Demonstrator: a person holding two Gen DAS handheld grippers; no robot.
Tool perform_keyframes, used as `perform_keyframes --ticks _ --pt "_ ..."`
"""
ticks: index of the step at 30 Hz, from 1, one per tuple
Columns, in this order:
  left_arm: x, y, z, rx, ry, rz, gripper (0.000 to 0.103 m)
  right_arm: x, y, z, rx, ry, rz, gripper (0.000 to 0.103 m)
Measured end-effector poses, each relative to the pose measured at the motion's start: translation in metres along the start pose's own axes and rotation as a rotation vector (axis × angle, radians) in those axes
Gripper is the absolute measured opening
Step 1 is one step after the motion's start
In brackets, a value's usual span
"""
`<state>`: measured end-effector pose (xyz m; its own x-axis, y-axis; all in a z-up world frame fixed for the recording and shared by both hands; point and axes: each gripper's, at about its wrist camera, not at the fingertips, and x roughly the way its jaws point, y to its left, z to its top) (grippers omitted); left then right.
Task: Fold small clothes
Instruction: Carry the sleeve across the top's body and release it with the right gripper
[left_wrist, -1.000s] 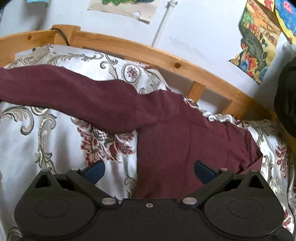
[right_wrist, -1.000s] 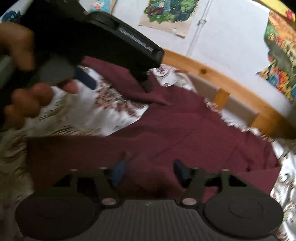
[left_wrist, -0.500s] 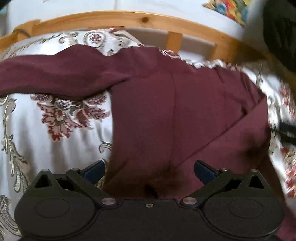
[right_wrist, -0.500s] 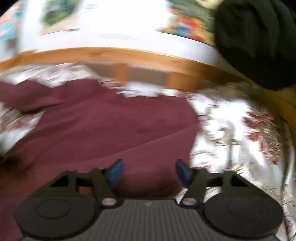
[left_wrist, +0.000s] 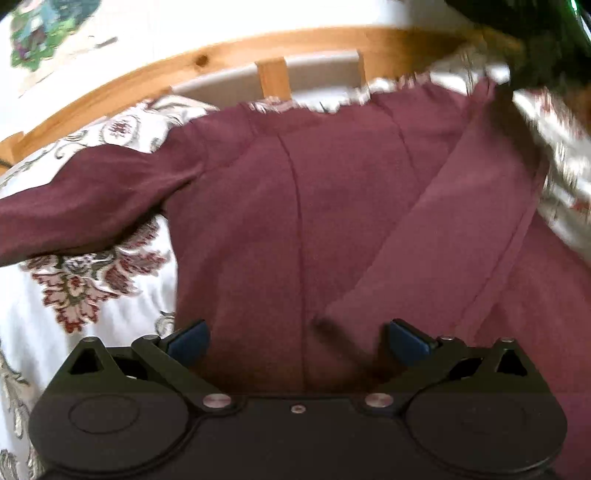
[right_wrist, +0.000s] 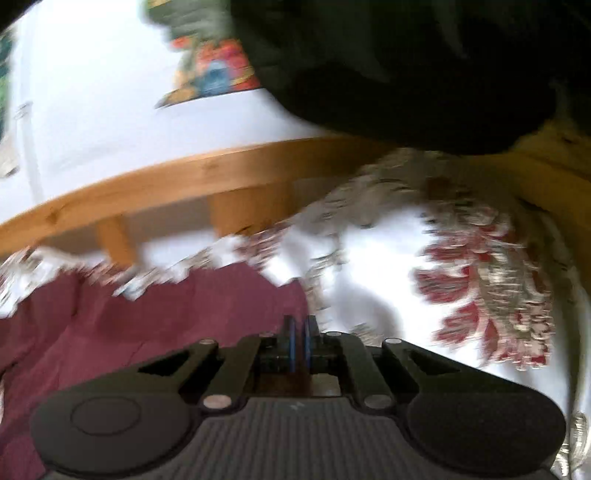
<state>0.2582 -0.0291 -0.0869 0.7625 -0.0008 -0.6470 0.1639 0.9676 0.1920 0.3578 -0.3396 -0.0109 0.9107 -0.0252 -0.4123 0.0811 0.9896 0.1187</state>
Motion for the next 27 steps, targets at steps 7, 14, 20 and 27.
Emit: perform_keyframes --ticks 7,14,20,27 --pt "0.003 0.002 -0.001 -0.027 0.015 -0.024 0.102 -0.028 -0.004 -0.033 -0.193 0.044 -0.067 0.044" --pt "0.004 0.004 -0.002 -0.049 0.035 -0.034 0.102 -0.039 0.036 -0.126 -0.777 0.137 -0.181 0.053" --pt "0.005 0.006 -0.003 -0.054 0.035 -0.039 0.102 -0.017 0.065 -0.151 -0.992 0.013 -0.29 0.053" --pt "0.008 0.006 -0.004 -0.06 0.047 -0.043 0.102 -0.026 0.058 -0.136 -0.77 0.032 -0.233 0.007"
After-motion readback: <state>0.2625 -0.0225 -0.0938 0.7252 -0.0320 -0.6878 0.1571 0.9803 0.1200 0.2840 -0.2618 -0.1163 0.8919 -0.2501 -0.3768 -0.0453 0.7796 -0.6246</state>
